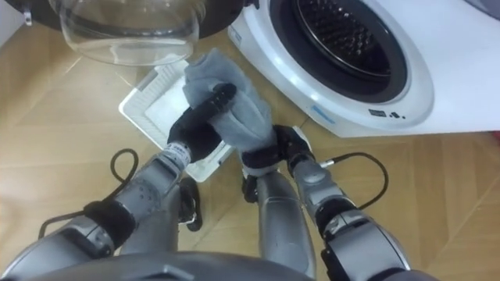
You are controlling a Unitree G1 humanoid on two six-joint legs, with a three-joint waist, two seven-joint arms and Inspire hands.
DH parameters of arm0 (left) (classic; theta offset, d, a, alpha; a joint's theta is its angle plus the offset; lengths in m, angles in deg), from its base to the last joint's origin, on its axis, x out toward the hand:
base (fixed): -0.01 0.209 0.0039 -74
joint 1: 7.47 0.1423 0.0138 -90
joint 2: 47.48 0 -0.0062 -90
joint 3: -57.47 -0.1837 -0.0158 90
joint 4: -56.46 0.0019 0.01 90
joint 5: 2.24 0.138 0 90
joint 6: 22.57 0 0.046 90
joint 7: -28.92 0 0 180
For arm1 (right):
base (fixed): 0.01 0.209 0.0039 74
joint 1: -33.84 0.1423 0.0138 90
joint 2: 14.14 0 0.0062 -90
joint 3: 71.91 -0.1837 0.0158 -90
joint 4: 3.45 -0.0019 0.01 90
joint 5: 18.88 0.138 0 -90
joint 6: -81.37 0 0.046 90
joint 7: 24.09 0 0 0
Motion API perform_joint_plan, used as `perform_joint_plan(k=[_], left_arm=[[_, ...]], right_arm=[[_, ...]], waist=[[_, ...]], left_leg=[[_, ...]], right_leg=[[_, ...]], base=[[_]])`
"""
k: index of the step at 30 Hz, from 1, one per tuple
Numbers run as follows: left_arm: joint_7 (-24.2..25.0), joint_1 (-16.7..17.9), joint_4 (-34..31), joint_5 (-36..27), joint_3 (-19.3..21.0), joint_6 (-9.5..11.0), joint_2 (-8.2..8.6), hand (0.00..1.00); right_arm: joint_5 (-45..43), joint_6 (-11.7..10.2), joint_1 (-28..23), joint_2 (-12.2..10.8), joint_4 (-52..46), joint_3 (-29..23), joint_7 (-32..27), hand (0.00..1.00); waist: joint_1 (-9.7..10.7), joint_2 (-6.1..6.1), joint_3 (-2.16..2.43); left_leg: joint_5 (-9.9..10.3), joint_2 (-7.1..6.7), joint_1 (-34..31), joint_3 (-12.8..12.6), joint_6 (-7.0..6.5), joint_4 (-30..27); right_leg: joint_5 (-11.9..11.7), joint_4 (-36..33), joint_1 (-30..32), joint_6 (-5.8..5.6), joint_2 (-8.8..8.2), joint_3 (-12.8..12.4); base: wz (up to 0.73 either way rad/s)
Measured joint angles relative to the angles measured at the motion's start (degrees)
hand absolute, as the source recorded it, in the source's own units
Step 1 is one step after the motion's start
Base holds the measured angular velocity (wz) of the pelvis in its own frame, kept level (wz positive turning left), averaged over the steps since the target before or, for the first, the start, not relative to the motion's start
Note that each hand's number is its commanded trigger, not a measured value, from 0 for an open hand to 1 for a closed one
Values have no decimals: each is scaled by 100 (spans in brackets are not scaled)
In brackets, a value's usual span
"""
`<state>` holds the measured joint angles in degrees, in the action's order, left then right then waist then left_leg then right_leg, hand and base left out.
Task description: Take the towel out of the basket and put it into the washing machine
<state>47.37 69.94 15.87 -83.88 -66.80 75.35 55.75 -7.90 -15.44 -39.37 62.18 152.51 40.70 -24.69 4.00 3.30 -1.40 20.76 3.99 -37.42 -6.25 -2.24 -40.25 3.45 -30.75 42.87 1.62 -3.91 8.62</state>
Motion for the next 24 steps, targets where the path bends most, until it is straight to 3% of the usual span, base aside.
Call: perform_joint_plan(k=[6,7,8,17,20,22,24], left_arm=[[153,314,0,-238,23,-34,-11,100],[174,346,0,-269,23,-37,-10,41],[199,393,0,-309,23,-37,-11,0],[486,488,-11,-442,33,-45,-13,0],[603,480,0,-418,213,-128,-20,0],[626,453,35,-410,281,-155,-51,0],[598,412,128,-357,280,-169,-111,0]], right_arm=[[-421,156,-172,27,-189,-27,5,100],[-468,159,-187,28,-198,-36,6,100],[-516,175,-214,30,-216,-39,10,100],[-643,189,-240,31,-241,-162,-17,100],[-620,191,-240,18,-236,-317,-31,100],[-446,192,-239,26,-205,-351,-72,100],[-177,196,-202,39,-130,-382,-164,100]], waist=[[-195,-120,25],[-210,-125,23],[-260,-131,21],[-306,-139,16],[-329,-143,12],[-394,-149,4],[-487,-155,-35]], left_leg=[[-81,-65,24,22,66,159],[-90,-67,25,25,69,173],[-97,-62,20,31,80,181],[-147,-62,29,47,111,333],[-147,-54,25,46,112,359],[-147,-52,21,47,112,364],[-147,-54,16,48,112,390]], right_leg=[[35,20,10,52,-18,13],[39,20,15,57,-21,14],[44,23,24,65,-15,22],[37,130,26,89,0,88],[38,171,23,90,12,98],[38,183,23,90,18,94],[37,214,24,88,19,98]], base=[[5],[5],[4],[1],[0],[0],[0]])
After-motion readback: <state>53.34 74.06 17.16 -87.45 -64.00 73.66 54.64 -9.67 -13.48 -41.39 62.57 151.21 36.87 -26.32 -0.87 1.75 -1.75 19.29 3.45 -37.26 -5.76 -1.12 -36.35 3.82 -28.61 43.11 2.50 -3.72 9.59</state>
